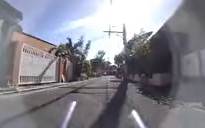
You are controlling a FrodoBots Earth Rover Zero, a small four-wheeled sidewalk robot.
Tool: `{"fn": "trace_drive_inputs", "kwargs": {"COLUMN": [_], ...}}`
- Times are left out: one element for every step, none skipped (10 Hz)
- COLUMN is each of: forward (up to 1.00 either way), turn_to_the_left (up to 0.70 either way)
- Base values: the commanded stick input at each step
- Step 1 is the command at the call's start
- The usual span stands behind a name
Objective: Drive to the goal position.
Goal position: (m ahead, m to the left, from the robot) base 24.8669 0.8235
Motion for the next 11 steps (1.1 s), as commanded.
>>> {"fn": "trace_drive_inputs", "kwargs": {"forward": [0.85, 0.85, 0.85, 0.85, 0.85, 0.85, 0.85, 0.85, 0.85, 0.85, 0.85], "turn_to_the_left": [-0.25, -0.3, -0.02, 0.1, 0.11, 0.02, 0.04, 0.0, 0.04, 0.08, 0.07]}}
